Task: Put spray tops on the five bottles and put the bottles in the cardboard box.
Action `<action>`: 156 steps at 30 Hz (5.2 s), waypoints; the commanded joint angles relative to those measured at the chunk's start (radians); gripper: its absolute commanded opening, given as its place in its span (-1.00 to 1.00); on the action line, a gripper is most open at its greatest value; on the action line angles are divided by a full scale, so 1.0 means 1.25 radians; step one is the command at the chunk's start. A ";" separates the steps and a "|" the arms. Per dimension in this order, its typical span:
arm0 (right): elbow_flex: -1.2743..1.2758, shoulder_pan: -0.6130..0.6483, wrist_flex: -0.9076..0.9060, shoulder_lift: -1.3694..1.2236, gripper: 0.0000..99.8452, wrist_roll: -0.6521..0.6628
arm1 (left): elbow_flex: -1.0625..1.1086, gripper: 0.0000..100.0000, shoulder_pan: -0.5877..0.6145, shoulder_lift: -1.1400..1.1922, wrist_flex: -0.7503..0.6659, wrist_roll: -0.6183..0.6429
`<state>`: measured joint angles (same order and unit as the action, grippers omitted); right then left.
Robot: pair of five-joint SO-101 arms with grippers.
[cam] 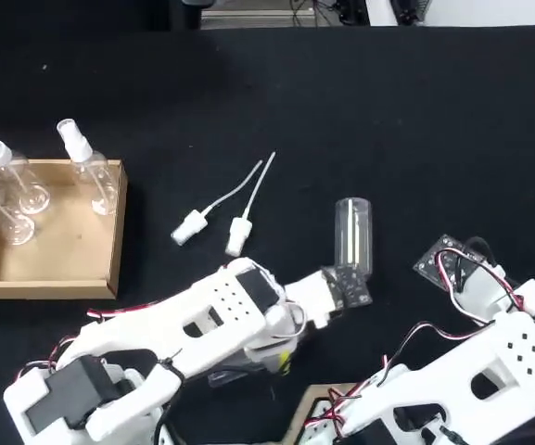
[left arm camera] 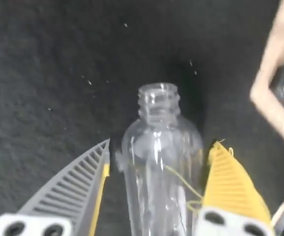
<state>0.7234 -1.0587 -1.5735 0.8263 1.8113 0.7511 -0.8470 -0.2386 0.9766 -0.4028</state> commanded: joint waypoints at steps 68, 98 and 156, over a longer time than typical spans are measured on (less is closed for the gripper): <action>-0.075 1.052 -0.004 0.020 -0.61 -0.784 | -0.073 -0.94 0.461 -0.759 0.477 0.007; -0.084 1.269 0.523 -0.472 -0.29 -0.405 | 0.105 -0.94 0.697 -0.762 0.376 0.075; -0.279 1.234 0.543 -0.611 -0.94 -1.034 | 0.104 -0.94 0.823 -0.762 0.376 0.098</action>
<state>0.4687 0.5278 -0.9091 -0.0775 0.6697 0.9014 0.1718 -1.1792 1.4461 -0.2862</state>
